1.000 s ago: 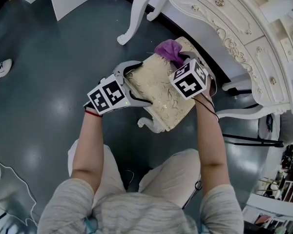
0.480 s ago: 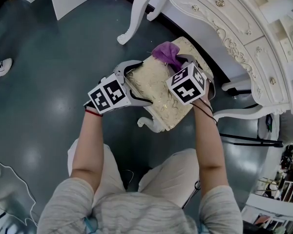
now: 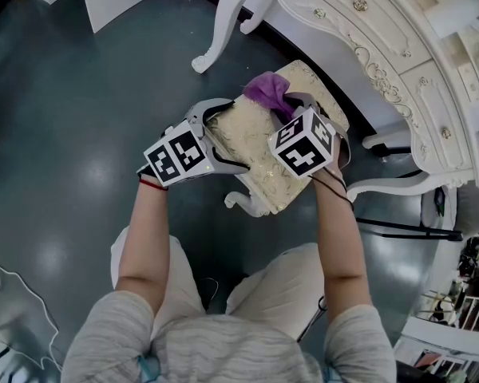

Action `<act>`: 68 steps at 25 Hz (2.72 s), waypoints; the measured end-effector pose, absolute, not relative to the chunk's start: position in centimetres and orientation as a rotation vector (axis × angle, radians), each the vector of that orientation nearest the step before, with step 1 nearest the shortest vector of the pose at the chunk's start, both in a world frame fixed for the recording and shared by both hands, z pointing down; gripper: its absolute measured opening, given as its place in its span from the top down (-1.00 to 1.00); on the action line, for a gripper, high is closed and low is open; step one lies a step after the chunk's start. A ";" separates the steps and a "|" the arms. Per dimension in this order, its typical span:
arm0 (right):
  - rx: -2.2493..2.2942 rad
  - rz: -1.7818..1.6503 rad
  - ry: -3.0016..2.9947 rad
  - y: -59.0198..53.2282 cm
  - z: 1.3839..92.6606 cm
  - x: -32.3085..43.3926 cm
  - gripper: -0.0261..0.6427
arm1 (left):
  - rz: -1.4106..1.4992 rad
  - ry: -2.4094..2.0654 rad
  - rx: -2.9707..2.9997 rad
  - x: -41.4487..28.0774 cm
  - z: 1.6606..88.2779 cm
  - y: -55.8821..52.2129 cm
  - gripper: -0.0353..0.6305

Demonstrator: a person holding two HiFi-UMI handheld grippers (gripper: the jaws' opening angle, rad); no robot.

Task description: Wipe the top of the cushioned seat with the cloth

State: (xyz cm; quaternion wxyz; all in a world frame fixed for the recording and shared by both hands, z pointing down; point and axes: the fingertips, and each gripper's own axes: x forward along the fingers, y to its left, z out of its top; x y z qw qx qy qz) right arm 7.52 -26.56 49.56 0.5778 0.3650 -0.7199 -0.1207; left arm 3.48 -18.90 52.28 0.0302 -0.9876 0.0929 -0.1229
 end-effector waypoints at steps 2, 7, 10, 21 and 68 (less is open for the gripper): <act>0.850 -0.286 -1.688 -26.3 49.6 7.2 0.57 | -0.377 0.285 -3.044 3.4 52.3 -18.9 -0.88; 0.842 -0.288 -1.696 -25.6 49.6 6.7 0.57 | -0.371 0.282 -3.044 3.5 52.3 -19.0 -0.88; 0.836 -0.291 -1.696 -25.2 49.7 6.4 0.57 | -0.369 0.282 -3.045 3.5 52.3 -19.0 -0.88; 0.817 -0.285 -1.718 -24.0 49.7 5.3 0.57 | -0.369 0.283 -3.045 3.4 52.3 -18.9 -0.88; 0.690 -0.234 -1.895 -17.5 49.8 -0.2 0.57 | -0.423 0.283 -3.086 2.0 52.9 -18.7 -0.88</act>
